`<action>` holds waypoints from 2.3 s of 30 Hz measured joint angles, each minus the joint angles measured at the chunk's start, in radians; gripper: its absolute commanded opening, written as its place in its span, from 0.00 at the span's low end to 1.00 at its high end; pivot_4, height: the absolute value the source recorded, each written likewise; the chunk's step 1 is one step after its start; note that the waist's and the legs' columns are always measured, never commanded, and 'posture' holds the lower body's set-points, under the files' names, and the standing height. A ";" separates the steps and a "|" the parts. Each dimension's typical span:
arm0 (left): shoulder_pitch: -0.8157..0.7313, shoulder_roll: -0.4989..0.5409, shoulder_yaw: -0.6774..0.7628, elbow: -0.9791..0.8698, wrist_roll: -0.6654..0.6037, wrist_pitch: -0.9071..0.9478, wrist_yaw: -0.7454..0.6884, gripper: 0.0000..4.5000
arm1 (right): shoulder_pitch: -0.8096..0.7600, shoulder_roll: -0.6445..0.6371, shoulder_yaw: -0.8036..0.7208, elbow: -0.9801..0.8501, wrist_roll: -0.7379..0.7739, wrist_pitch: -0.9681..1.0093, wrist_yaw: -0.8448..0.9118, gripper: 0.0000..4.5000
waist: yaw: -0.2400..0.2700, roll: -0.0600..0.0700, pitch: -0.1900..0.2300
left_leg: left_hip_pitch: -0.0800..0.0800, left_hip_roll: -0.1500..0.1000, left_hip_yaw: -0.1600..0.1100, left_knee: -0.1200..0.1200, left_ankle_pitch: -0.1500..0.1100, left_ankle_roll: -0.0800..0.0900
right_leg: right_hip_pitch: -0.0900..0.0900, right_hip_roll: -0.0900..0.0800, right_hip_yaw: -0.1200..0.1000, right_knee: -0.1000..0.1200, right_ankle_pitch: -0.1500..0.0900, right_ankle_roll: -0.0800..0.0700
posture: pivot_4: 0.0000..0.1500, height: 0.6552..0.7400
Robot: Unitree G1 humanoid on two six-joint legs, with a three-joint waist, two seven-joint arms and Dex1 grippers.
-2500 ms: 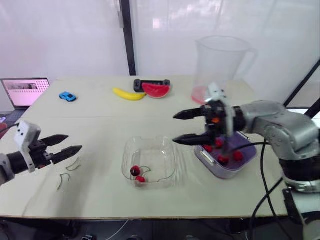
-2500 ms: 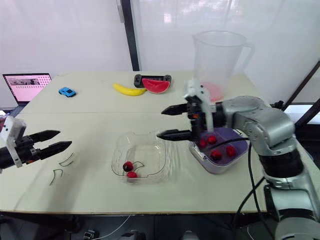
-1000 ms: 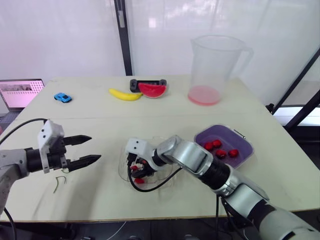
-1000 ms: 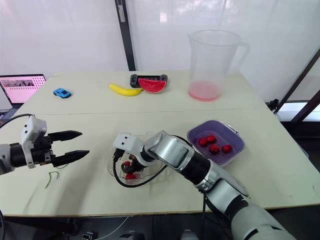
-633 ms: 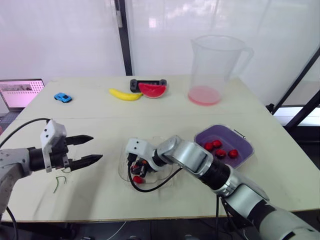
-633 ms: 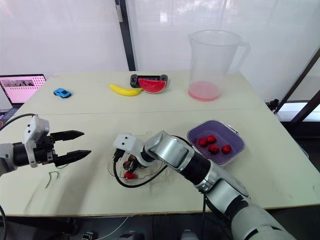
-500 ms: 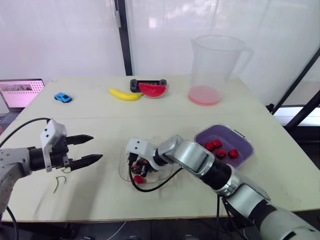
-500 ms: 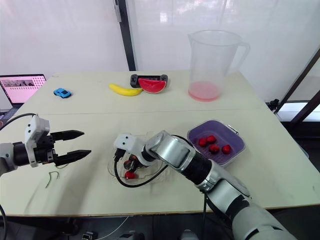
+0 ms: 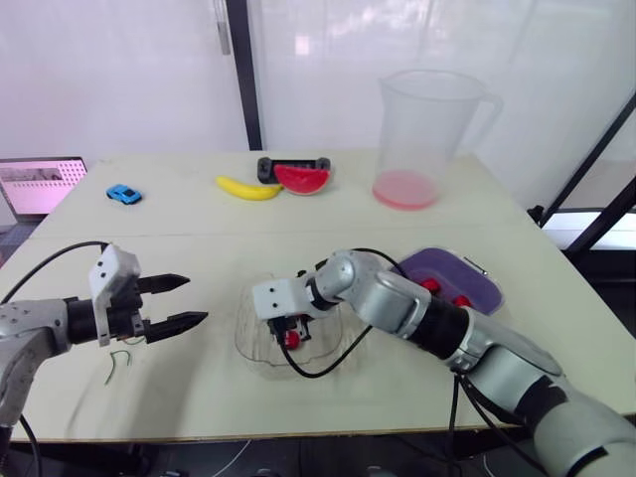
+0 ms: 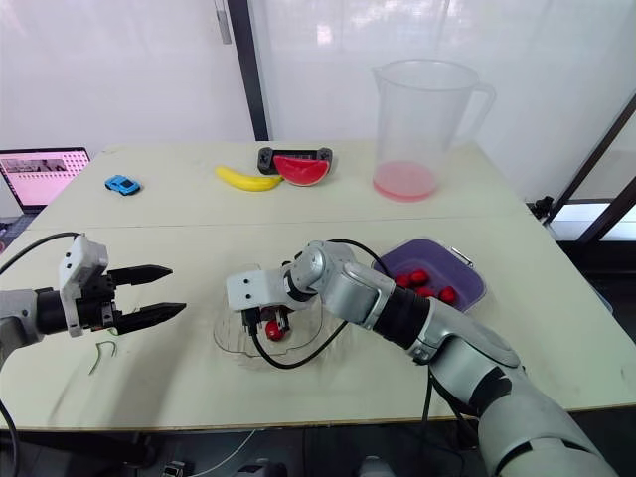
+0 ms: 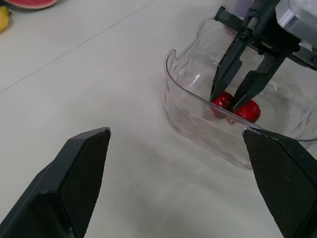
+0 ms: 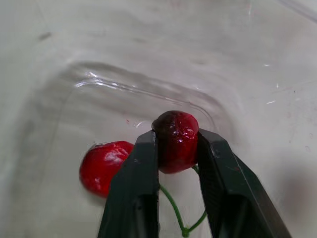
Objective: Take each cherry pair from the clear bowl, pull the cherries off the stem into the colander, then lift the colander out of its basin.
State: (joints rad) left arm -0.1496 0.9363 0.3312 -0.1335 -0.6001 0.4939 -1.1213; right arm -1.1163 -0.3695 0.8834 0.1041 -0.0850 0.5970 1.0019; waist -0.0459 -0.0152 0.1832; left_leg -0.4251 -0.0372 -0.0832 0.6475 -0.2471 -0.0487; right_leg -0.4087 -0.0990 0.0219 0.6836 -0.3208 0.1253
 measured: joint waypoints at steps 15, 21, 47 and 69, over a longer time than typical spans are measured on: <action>-0.023 -0.005 -0.044 0.008 0.003 -0.001 0.004 1.00 | 0.015 0.037 -0.277 -0.236 0.136 0.447 0.056 0.96 | 0.001 0.000 0.000 | 0.000 0.000 -0.001 0.000 0.000 0.000 | 0.000 0.000 0.000 0.000 0.000 0.000 | 1.00 1.00; -0.049 -0.006 -0.069 0.029 0.014 -0.009 -0.002 1.00 | 0.013 0.038 -0.289 -0.246 0.237 0.787 0.007 0.96 | 0.001 0.000 0.000 | 0.000 0.000 0.000 0.000 0.000 0.000 | 0.000 -0.001 0.000 0.000 0.000 0.000 | 1.00 1.00; -0.083 -0.015 -0.087 0.053 0.038 -0.020 -0.014 1.00 | 0.012 -0.018 -0.064 -0.236 0.274 0.701 -0.140 0.56 | 0.000 0.000 0.000 | 0.000 0.000 0.000 0.000 0.000 0.000 | 0.000 0.000 0.000 0.000 0.000 0.000 | 1.00 1.00; -0.083 -0.037 -0.095 0.057 0.047 -0.023 -0.025 1.00 | -0.108 -0.003 -0.114 -0.259 0.357 0.914 -0.177 0.56 | -0.001 0.000 0.000 | 0.000 0.000 0.000 0.000 0.000 0.000 | 0.000 0.000 0.000 0.000 0.000 0.000 | 1.00 1.00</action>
State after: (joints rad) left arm -0.2322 0.8993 0.2362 -0.0765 -0.5532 0.4705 -1.1458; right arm -1.2245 -0.3726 0.7691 -0.1551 0.2719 1.5115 0.8253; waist -0.0465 -0.0153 0.1832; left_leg -0.4252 -0.0373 -0.0836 0.6472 -0.2474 -0.0482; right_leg -0.4089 -0.0995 0.0222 0.6838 -0.3207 0.1251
